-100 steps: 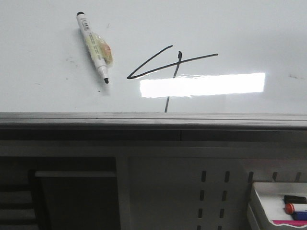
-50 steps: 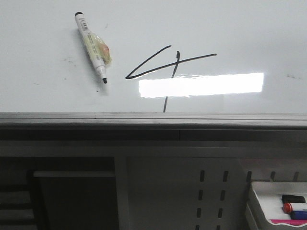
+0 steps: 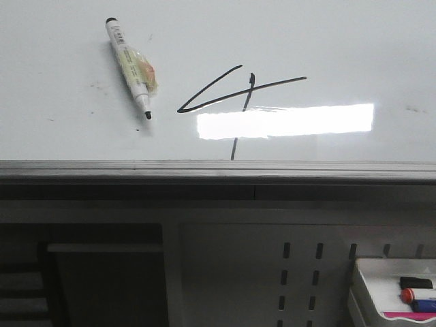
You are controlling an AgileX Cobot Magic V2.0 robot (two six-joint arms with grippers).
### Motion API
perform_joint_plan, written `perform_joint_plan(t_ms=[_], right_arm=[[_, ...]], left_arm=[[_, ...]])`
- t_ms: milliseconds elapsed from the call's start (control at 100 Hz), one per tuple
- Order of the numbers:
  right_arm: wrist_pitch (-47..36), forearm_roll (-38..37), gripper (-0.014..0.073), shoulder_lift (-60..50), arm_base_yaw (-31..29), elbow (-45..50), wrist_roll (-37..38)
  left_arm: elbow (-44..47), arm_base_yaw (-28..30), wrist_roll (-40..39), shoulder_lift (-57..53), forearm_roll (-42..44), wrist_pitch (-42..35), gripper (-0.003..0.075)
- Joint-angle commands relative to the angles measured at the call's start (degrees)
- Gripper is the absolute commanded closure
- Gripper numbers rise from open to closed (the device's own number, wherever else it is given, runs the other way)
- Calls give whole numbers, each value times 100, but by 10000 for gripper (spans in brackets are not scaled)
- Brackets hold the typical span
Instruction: Write number 4 on whiteboard
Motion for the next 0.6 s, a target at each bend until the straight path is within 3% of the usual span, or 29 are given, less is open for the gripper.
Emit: perform_joint_plan(t_ms=[0, 90, 230, 480, 590], right_arm=[[-819, 1168, 638, 76, -884, -11, -1447], [-1817, 2195, 638, 55, -1900, 385, -2684], [-2929, 2167, 638, 2, -2881, 1154, -2761], [-2853, 2167, 638, -889, -3271, 2226, -2740], [-1794, 2141, 638, -1455, -3309, 2207, -2740]], left_arm=[[192, 14, -58, -140, -41, -298, 741], [192, 14, -58, -140, -41, -298, 741], [192, 14, -58, -140, -41, -298, 741], [192, 14, -58, -140, -41, -298, 741], [192, 14, -58, -140, -41, -298, 741]])
